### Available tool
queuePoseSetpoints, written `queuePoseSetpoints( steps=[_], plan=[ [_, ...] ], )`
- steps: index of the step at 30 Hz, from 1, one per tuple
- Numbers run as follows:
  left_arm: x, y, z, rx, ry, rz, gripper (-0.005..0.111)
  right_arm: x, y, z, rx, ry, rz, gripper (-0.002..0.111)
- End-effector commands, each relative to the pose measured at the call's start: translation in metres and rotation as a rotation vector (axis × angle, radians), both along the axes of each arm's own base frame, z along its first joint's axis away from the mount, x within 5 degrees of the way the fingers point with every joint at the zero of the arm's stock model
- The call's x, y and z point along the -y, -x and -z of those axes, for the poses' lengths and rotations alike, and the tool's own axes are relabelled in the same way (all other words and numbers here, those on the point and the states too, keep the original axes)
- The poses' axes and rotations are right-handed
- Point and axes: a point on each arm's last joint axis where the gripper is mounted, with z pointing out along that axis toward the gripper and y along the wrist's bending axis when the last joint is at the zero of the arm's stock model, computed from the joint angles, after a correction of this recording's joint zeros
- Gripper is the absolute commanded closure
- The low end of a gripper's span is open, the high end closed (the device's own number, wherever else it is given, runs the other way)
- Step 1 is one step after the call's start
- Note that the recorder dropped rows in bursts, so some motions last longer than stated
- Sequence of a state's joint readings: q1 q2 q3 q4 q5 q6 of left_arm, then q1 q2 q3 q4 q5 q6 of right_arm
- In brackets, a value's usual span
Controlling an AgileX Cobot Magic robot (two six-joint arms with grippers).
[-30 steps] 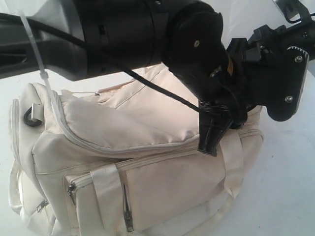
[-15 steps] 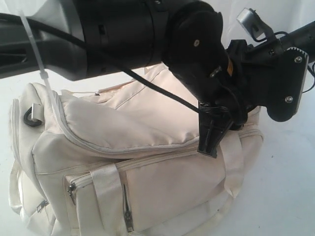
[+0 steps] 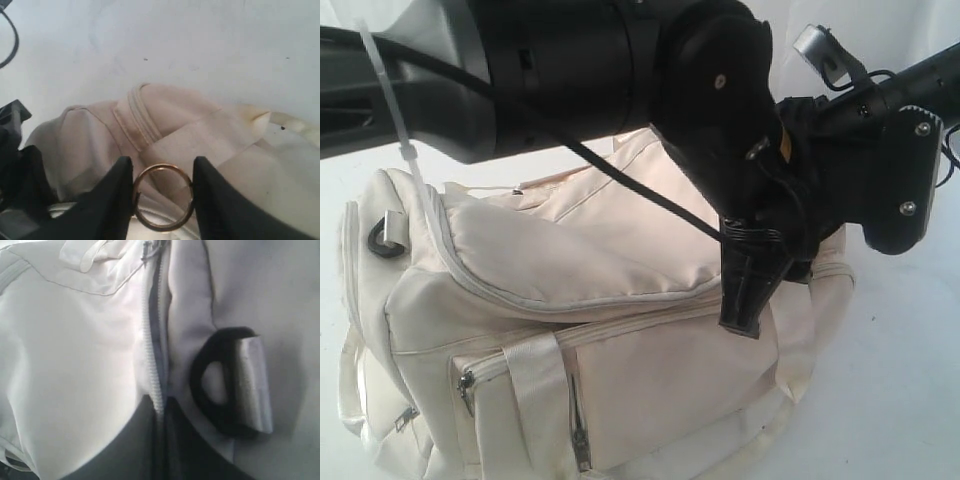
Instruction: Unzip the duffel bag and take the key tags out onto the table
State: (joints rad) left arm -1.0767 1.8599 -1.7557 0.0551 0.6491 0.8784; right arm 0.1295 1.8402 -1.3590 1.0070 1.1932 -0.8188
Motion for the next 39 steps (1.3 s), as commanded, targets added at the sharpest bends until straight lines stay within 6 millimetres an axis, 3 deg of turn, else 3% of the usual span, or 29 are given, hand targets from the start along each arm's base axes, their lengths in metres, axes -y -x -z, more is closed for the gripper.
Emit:
queuePoseSetpoints(
  steps=[1, 10, 22, 34, 39],
  plan=[
    [-0.004, 0.009, -0.004, -0.074, -0.011, 0.0, 0.107, 0.01, -0.007, -0.006, 0.026, -0.015, 0.029, 0.108],
    [-0.014, 0.015, 0.003, -0.149, -0.14, -0.003, 0.107, 0.027, -0.011, -0.007, 0.016, -0.027, 0.075, 0.108],
    [-0.03, 0.024, 0.01, -0.268, -0.324, -0.033, 0.107, 0.028, -0.011, -0.007, 0.013, -0.028, 0.073, 0.108],
    [-0.052, 0.029, -0.005, -0.293, -0.415, -0.152, 0.107, 0.028, -0.01, -0.007, 0.008, -0.031, 0.066, 0.108],
    [-0.053, 0.03, -0.007, -0.32, -0.395, -0.223, 0.107, 0.028, -0.01, -0.007, 0.008, -0.031, 0.066, 0.108]
  ],
)
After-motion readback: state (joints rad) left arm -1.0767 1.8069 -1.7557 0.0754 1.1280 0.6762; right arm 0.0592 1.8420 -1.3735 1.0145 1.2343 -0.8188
